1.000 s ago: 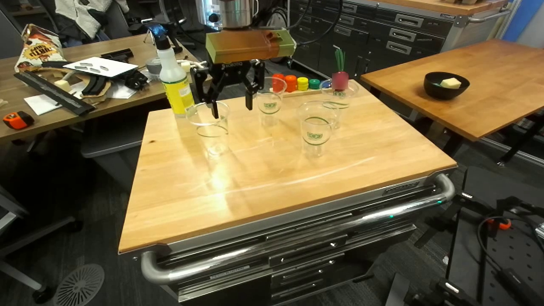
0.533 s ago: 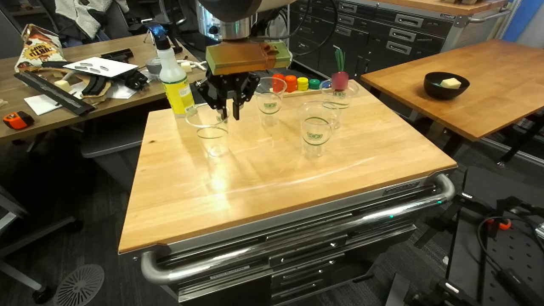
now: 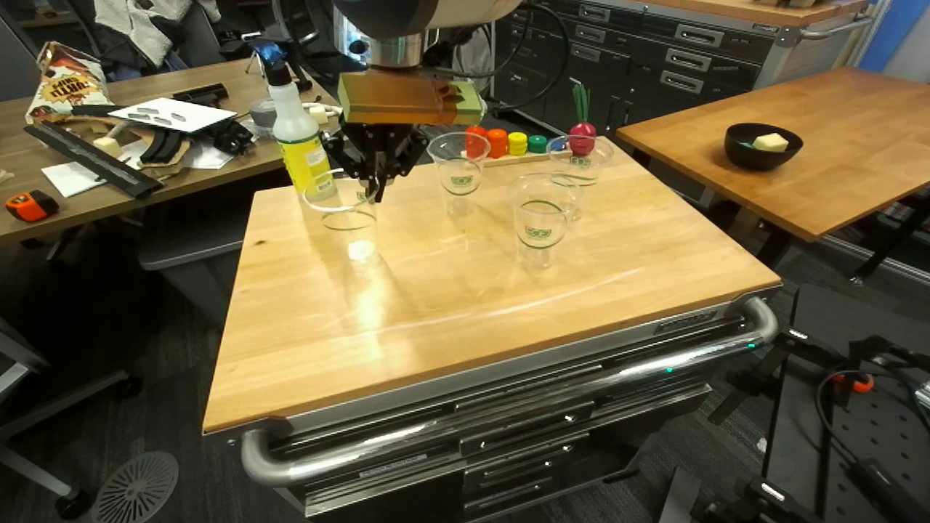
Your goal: Stack the plastic cups
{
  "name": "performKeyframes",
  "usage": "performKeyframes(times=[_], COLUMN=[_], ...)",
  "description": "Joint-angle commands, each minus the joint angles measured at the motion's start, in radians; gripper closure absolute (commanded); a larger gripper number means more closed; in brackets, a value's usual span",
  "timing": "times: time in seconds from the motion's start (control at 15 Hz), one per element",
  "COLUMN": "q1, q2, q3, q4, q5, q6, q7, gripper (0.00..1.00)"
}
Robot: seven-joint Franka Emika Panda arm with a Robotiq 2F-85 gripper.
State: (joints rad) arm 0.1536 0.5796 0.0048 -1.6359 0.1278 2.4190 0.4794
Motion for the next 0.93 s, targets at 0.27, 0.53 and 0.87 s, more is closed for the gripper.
performKeyframes(times=[0.27,0.53,0.87], q1=[-0.026,-0.059,-0.121], q2=[-0.159,-0.263,-0.343], q3=[-0.024,-0.067,-0.093], q4=[0.051,0.052,0.017], q5=[0.007,-0.024,-0.038], q6=[-0.096,-0.175,-0.305], q7=[0.003,0.016,0.0], gripper=[0.94,0.94,0.94])
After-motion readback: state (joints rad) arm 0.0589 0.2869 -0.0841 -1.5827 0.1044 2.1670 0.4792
